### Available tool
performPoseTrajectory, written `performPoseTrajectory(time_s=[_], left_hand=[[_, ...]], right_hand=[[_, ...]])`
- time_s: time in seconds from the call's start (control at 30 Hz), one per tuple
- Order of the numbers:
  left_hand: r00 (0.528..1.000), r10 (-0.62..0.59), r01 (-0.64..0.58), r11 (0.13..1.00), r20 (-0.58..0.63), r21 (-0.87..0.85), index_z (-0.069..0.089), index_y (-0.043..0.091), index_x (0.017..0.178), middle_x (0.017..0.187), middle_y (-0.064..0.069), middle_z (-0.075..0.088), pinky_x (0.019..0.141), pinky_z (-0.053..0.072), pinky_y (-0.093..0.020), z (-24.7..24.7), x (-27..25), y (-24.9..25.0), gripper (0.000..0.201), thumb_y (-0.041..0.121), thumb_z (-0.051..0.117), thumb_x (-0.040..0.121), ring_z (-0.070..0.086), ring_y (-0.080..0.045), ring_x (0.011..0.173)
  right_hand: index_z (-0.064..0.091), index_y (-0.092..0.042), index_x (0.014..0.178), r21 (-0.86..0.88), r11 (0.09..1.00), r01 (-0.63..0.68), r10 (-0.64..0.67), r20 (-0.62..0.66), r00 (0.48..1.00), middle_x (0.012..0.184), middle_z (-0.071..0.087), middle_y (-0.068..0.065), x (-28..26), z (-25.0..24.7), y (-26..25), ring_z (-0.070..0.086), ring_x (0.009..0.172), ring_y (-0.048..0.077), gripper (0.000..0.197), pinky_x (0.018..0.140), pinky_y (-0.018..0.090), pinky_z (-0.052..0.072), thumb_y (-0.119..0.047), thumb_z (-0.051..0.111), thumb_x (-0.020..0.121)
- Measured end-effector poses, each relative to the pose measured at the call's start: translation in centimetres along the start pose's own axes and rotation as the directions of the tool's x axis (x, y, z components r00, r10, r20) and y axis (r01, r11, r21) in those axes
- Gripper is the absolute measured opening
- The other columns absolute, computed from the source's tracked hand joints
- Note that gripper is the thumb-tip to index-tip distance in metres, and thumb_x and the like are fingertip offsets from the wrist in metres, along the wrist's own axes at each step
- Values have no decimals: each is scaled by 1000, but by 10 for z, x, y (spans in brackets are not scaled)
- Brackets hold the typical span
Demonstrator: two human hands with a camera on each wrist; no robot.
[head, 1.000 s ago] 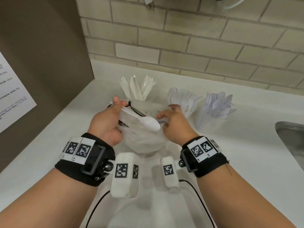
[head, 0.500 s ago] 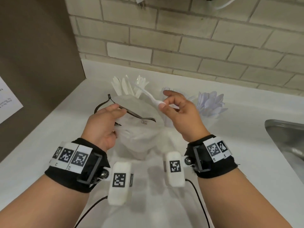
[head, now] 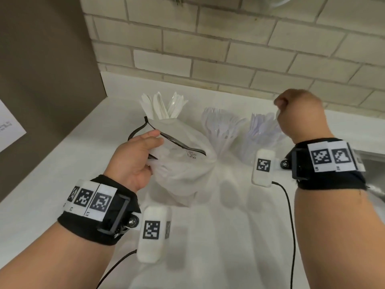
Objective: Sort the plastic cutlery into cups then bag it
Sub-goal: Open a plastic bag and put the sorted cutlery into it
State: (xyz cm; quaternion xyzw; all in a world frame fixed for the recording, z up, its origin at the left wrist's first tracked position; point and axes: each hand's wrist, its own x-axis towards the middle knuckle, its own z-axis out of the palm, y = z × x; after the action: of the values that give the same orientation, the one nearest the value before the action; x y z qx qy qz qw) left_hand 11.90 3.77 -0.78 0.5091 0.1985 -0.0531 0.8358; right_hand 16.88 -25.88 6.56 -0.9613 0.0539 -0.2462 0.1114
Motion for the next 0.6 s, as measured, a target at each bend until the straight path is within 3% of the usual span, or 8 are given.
performPoseTrajectory(time_s=[0.1,0.17,0.3,0.37,0.43,0.5,0.53,0.6], left_hand=[[1000,7,-7,1000,5,-5,68,15,99,85,-4,71,87,52,-43,-2,1,1,22,0,63,83,68,-20,76],[1000,11,-11,1000,12,-7,68,15,102,87,-5,71,85,53,-42,-3,1,2,24,1,64,83,68,-21,78],[1000,12,-12,1000,17,-24,68,14,103,84,-4,71,77,55,-36,-5,2,1,24,0,63,83,68,-19,74],[999,10,-8,999,30,-49,68,14,102,84,-4,71,78,55,-36,-3,1,0,24,-1,62,84,68,-20,75],[999,13,-9,997,42,-81,68,14,100,85,-5,70,80,55,-37,-1,0,0,24,-1,59,84,67,-21,76],[999,24,-19,994,44,-106,68,16,96,88,-5,67,78,54,-36,2,-1,-1,23,-1,57,84,65,-21,78],[998,24,-18,993,51,-114,68,17,94,91,-5,65,77,54,-36,3,-1,-1,23,0,56,84,64,-22,80],[997,21,-11,989,69,-145,67,18,89,94,-5,64,80,53,-37,6,-3,-1,23,1,54,84,64,-23,84]], right_hand=[[63,1,104,-128,991,36,6,312,950,112,63,19,1,29,-4,58,103,35,27,77,30,40,6,44,86],[60,-2,114,-215,974,73,28,433,901,119,61,15,-2,44,-4,55,109,34,32,86,32,43,3,42,88],[63,-22,107,-248,969,-21,99,307,947,104,54,7,-5,43,-4,46,109,34,24,86,40,37,-15,46,92],[65,-28,111,-220,974,-45,80,153,985,113,49,8,-9,36,-8,43,112,35,23,89,43,36,-32,48,95],[67,-23,114,-37,999,18,-18,-23,1000,121,50,10,-17,31,-17,44,114,34,29,92,41,36,-36,51,95],[70,-14,108,221,966,136,-123,-74,990,117,56,12,-27,30,-33,52,108,29,25,90,28,36,-27,53,95],[70,-11,106,366,920,139,-133,-43,990,112,61,10,-32,31,-42,57,101,25,24,87,23,37,-22,52,95],[65,-11,107,649,759,-53,-35,123,992,97,66,3,-43,38,-59,61,83,20,22,78,28,46,-19,47,97]])
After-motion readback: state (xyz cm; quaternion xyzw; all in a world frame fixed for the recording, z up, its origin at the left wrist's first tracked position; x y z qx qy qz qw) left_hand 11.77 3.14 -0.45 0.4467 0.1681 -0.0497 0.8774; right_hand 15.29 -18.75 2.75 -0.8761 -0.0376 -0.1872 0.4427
